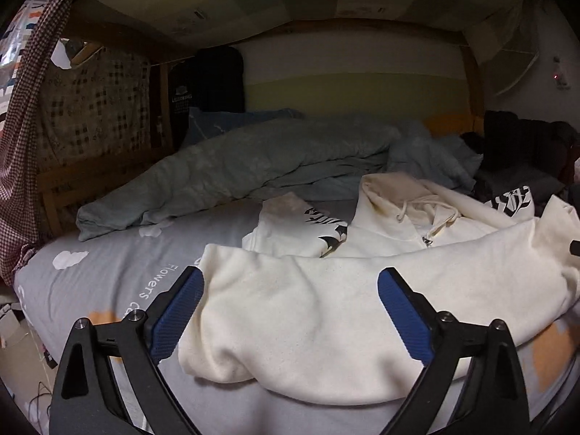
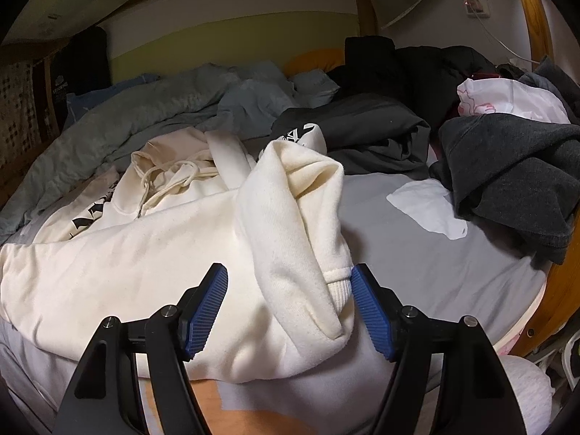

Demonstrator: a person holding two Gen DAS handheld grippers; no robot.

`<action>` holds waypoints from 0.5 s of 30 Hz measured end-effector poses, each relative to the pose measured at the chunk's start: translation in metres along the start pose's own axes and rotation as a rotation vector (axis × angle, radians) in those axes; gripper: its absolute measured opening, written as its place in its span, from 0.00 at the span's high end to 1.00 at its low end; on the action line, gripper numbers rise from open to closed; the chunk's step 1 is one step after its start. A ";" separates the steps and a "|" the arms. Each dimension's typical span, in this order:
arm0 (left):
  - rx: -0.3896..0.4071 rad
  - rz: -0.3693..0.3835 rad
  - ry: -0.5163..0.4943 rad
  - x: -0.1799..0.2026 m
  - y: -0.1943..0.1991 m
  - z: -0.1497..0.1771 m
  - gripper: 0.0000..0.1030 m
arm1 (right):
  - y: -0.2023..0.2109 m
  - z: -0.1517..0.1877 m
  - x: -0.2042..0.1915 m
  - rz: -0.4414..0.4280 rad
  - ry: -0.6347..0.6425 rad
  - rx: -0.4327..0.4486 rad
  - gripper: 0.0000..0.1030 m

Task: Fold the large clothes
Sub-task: 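Open both grippers and pull them back from the folded hoodie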

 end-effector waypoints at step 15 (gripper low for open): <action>0.067 -0.078 0.024 -0.017 0.013 -0.010 0.02 | -0.006 0.002 0.002 0.013 -0.003 -0.016 0.27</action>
Point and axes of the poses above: each gripper's, at about its wrist camera, not at the fingertips, and y roughly against the way its jaws point, x to its right, z to its underside, the point moved 10 cm from there along -y, roughly the way its jaws point, and after that the axes turned 11 degrees about -x, right-handed, at the moved point
